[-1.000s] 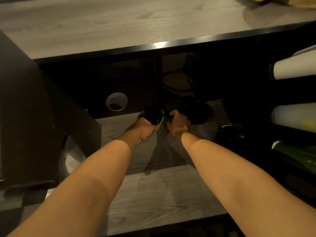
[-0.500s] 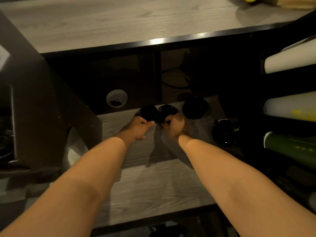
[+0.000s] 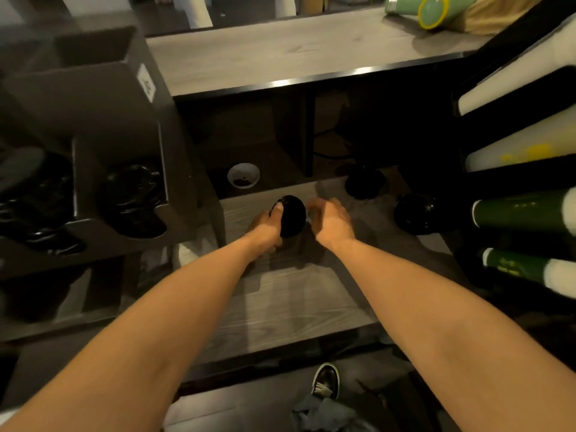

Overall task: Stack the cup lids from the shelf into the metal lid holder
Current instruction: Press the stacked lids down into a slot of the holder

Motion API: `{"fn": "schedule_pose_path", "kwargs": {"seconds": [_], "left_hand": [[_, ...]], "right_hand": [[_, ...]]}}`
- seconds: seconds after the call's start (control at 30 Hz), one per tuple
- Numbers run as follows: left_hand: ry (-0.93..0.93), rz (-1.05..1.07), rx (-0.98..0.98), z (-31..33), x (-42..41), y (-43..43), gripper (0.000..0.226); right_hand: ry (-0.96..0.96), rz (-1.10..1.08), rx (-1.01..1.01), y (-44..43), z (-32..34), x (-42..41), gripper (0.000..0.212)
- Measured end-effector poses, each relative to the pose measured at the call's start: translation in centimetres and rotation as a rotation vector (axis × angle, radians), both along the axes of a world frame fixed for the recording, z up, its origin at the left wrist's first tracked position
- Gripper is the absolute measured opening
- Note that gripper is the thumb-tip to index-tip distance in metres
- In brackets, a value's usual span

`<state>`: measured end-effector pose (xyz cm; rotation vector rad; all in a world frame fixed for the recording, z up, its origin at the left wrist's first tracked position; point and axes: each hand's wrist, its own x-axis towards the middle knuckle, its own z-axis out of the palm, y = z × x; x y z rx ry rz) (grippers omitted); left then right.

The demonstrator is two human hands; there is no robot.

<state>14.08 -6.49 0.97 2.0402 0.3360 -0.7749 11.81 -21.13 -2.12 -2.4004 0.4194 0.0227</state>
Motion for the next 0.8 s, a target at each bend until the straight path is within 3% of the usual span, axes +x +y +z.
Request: {"fn": "schedule_pose_path", "kwargs": {"seconds": [0.1,0.3,0.37,0.5,0.67,0.8], "left_hand": [[0.109,0.012,-0.097,1.7,-2.9,2.6,0.069],[0.04,0.011,-0.3,2.8,-8.6,8.6,0.057],[0.003,0.014,-0.264,4.0,-10.4,10.4,0.054],[-0.359,-0.121,0.091,5.1,-12.5,13.9,0.036],[-0.792,-0.307,0.268,6.9,-13.6,18.9,0.066],[-0.927,-0.494,0.306,9.2,-14.4,21.0,0.08]], "right_hand": [[-0.003,-0.128,0.067,2.3,1.2,-2.9,0.026],[-0.053,-0.148,0.208,7.8,3.6,-9.3,0.057],[-0.077,-0.116,0.239,9.7,4.3,-10.9,0.059],[-0.077,-0.043,0.268,13.2,6.1,-12.3,0.058],[-0.051,0.03,0.267,17.1,8.6,-12.7,0.056],[-0.082,0.064,0.256,18.4,10.7,-12.2,0.057]]}}
